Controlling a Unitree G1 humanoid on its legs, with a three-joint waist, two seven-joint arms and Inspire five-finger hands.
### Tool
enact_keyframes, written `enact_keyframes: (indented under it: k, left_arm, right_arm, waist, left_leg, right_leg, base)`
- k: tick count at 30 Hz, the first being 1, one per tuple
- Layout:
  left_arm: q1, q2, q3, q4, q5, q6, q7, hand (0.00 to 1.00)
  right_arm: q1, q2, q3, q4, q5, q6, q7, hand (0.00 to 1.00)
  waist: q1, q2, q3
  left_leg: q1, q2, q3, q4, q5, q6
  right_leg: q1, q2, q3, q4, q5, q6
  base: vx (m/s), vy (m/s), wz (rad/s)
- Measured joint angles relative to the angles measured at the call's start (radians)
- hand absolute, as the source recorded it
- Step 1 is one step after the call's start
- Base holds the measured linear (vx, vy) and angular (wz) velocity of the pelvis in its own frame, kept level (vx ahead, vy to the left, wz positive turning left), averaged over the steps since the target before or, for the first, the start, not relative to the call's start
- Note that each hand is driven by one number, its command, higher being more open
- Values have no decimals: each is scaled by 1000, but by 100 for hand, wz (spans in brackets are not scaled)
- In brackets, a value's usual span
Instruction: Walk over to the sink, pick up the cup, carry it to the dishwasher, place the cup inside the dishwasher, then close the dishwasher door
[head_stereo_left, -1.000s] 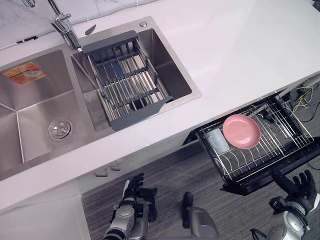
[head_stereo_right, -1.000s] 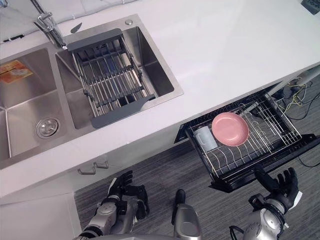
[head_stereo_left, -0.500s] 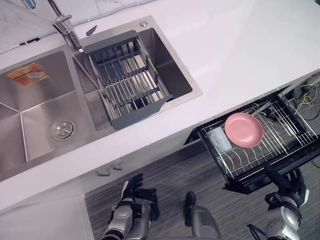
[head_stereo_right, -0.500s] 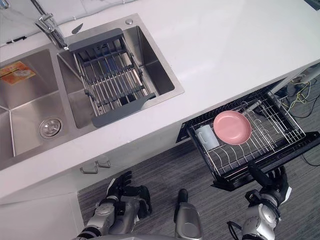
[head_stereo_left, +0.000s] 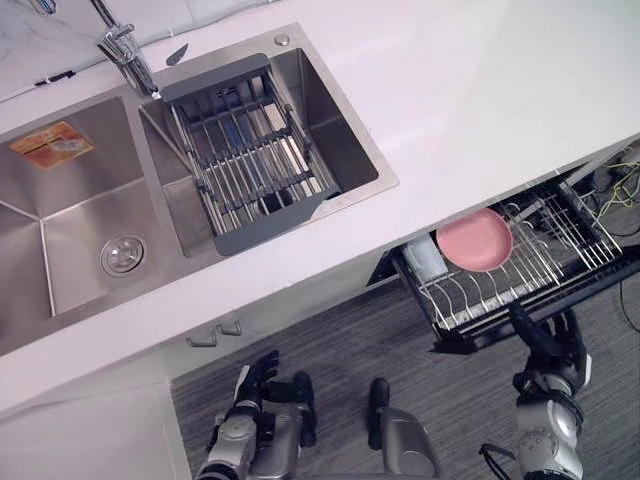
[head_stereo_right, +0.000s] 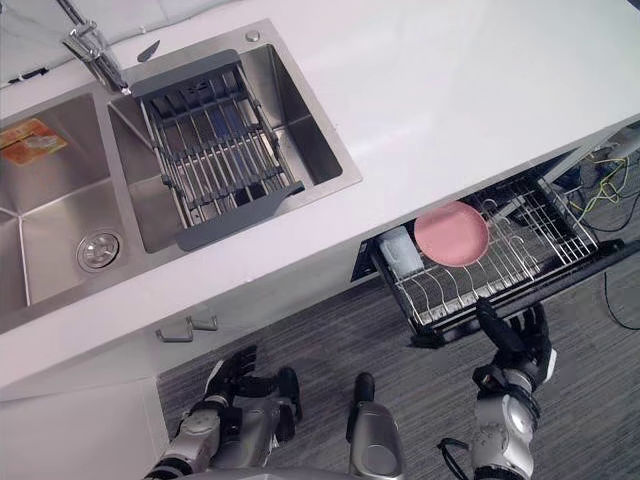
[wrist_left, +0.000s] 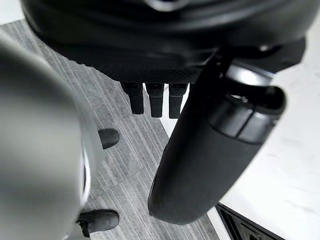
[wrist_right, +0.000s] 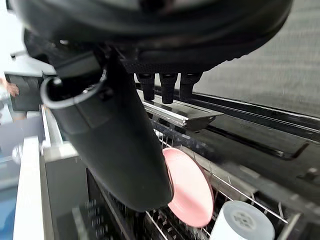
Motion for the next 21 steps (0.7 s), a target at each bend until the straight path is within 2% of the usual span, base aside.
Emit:
enact_keyframes:
  k: [3,7,11,18,21]
  left_arm:
    - [11,14,0,0,0,-2,0,90]
    - [24,29,0,3,0,-2,0,90]
    - [24,31,1,-3,-1,-13,1,90]
    - [24,31,5,-15,-1,-21,1,90]
    - [24,31,5,-27,-2,-20,1,90]
  right_arm:
    - [-86,-39,75,72,17,-15,4,90]
    - [-207,-82,131,171,13,-5,12,90]
    - [-337,-118,139,276,12,13,12,90]
    - [-521,-153,150,388,13,26,8,90]
    - [-602,-155,130,439,13,42,2,90]
  waist:
    - [1,0,0]
    - [7,1,0]
    - [25,7,4]
    - [35,38,23]
    - [46,40,26]
  left_leg:
    - [1,-5,-39,-35,31,-5]
    - [0,-8,-89,-80,65,-9]
    - [-10,-12,-124,-124,105,-15]
    - [-36,-11,-148,-150,135,-10]
    - [-40,-4,-161,-157,143,-12]
  right_leg:
    - [3,5,-18,-21,20,-5]
    - [4,13,-41,-47,48,-15]
    - [-1,15,-76,-68,64,-14]
    - [-23,19,-96,-71,73,-23]
    - [-26,25,-111,-72,76,-27]
  base:
    - [-60,-17,16]
    - [-83,-2,17]
    - [-107,2,24]
    - [-50,8,9]
    - [40,-22,11]
